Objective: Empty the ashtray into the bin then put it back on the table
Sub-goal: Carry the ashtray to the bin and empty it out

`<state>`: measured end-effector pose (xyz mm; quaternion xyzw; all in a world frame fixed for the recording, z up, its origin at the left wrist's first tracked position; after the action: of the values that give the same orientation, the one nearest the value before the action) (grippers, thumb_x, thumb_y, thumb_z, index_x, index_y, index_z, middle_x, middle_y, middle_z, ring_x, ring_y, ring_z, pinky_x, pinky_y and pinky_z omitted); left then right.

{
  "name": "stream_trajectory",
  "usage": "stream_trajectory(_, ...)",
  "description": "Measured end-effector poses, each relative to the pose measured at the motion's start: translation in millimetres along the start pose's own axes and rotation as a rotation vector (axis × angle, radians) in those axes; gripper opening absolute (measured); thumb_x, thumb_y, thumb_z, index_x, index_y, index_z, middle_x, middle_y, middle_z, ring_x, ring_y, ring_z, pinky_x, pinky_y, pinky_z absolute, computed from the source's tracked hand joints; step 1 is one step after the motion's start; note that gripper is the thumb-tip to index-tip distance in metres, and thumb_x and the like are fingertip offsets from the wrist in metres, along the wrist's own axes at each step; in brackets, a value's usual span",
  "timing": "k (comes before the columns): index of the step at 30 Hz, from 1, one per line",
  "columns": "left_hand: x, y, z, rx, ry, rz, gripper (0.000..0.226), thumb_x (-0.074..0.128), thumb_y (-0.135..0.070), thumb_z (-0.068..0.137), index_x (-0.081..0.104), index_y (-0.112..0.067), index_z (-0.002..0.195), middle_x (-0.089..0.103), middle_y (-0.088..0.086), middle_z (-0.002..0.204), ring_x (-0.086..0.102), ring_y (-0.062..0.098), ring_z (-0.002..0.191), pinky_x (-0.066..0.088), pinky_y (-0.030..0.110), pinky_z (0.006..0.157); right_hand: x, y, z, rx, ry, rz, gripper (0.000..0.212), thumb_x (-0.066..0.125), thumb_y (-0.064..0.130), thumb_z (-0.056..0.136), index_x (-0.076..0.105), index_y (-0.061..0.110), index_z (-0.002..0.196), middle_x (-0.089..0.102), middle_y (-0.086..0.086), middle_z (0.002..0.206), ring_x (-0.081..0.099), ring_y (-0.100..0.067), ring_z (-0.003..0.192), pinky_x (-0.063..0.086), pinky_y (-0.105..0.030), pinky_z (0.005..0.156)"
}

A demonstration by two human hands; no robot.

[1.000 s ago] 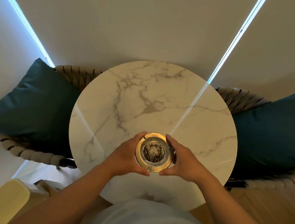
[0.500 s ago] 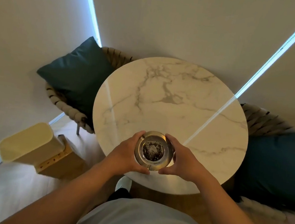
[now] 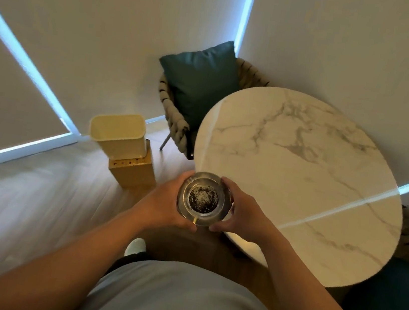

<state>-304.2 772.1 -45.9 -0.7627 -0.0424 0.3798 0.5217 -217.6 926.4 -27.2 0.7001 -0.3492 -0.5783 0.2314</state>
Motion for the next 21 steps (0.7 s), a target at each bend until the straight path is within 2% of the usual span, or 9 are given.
stream_trajectory(2, -18, 14, -15, -0.020, -0.054, 0.011, 0.126, 0.088, -0.067, 0.037, 0.024, -0.046, 0.143, 0.045, -0.044, 0.120, 0.042, -0.022, 0.115, 0.038, 0.014, 0.093, 11, 24, 14, -0.057, 0.021, -0.015, 0.114, 0.096, 0.028, 0.054, 0.032, 0.022, 0.148, 0.059, 0.004, 0.134, 0.052, -0.003, 0.114, 0.037, -0.004, 0.091)
stream_trajectory(5, -47, 34, -35, -0.049, -0.111, 0.006, 0.123, 0.088, -0.066, 0.039, 0.025, -0.045, 0.142, 0.046, -0.037, 0.126, 0.045, -0.012, 0.121, 0.041, 0.019, 0.097, 31, 59, 36, -0.126, 0.054, -0.018, 0.108, 0.095, 0.028, 0.054, 0.036, 0.025, 0.145, 0.060, 0.004, 0.134, 0.053, -0.005, 0.118, 0.044, -0.021, 0.100)
stream_trajectory(8, -84, 56, -58, -0.076, -0.186, -0.003, 0.121, 0.090, -0.061, 0.040, 0.026, -0.043, 0.142, 0.048, -0.028, 0.130, 0.048, -0.004, 0.121, 0.045, 0.028, 0.101, 59, 96, 63, -0.187, 0.110, -0.038, 0.103, 0.093, 0.031, 0.056, 0.038, 0.029, 0.142, 0.060, 0.006, 0.133, 0.055, -0.009, 0.120, 0.047, -0.030, 0.103)
stream_trajectory(13, -150, 98, -98, -0.128, -0.260, -0.028, 0.119, 0.093, -0.048, 0.044, 0.029, -0.036, 0.143, 0.052, -0.013, 0.135, 0.052, 0.007, 0.122, 0.048, 0.036, 0.102, 117, 160, 109, -0.232, 0.193, -0.041, 0.099, 0.083, 0.055, 0.054, 0.031, 0.041, 0.137, 0.051, 0.029, 0.120, 0.052, 0.004, 0.113, 0.045, -0.017, 0.099)
stream_trajectory(17, -200, 134, -120, -0.161, -0.286, -0.044, 0.114, 0.094, -0.044, 0.048, 0.030, -0.033, 0.143, 0.052, -0.010, 0.137, 0.052, 0.010, 0.123, 0.047, 0.036, 0.104, 161, 201, 148, -0.275, 0.221, -0.050, 0.098, 0.091, 0.041, 0.060, 0.034, 0.036, 0.139, 0.054, 0.021, 0.123, 0.055, -0.001, 0.114, 0.048, -0.025, 0.101)
stream_trajectory(19, -219, 149, -127, -0.178, -0.285, -0.041, 0.114, 0.094, -0.045, 0.049, 0.030, -0.032, 0.143, 0.052, -0.010, 0.138, 0.052, 0.010, 0.123, 0.047, 0.035, 0.104, 178, 216, 164, -0.284, 0.239, -0.031, 0.098, 0.092, 0.037, 0.061, 0.035, 0.034, 0.140, 0.057, 0.015, 0.128, 0.054, -0.003, 0.116, 0.047, -0.023, 0.101)
stream_trajectory(21, -235, 162, -130, -0.193, -0.293, -0.037, 0.115, 0.094, -0.047, 0.049, 0.029, -0.033, 0.144, 0.051, -0.010, 0.139, 0.052, 0.009, 0.123, 0.048, 0.034, 0.103, 188, 227, 175, -0.277, 0.248, -0.020, 0.097, 0.093, 0.034, 0.061, 0.034, 0.035, 0.139, 0.058, 0.009, 0.132, 0.054, -0.003, 0.118, 0.044, -0.016, 0.099)
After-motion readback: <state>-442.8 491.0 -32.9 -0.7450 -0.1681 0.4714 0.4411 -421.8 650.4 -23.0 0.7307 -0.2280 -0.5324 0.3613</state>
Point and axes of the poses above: each hand's wrist, its own z-axis towards the middle knuckle, its own x-axis out of the palm, y = z × x, the point moved 8 cm from there along z, towards the middle knuckle
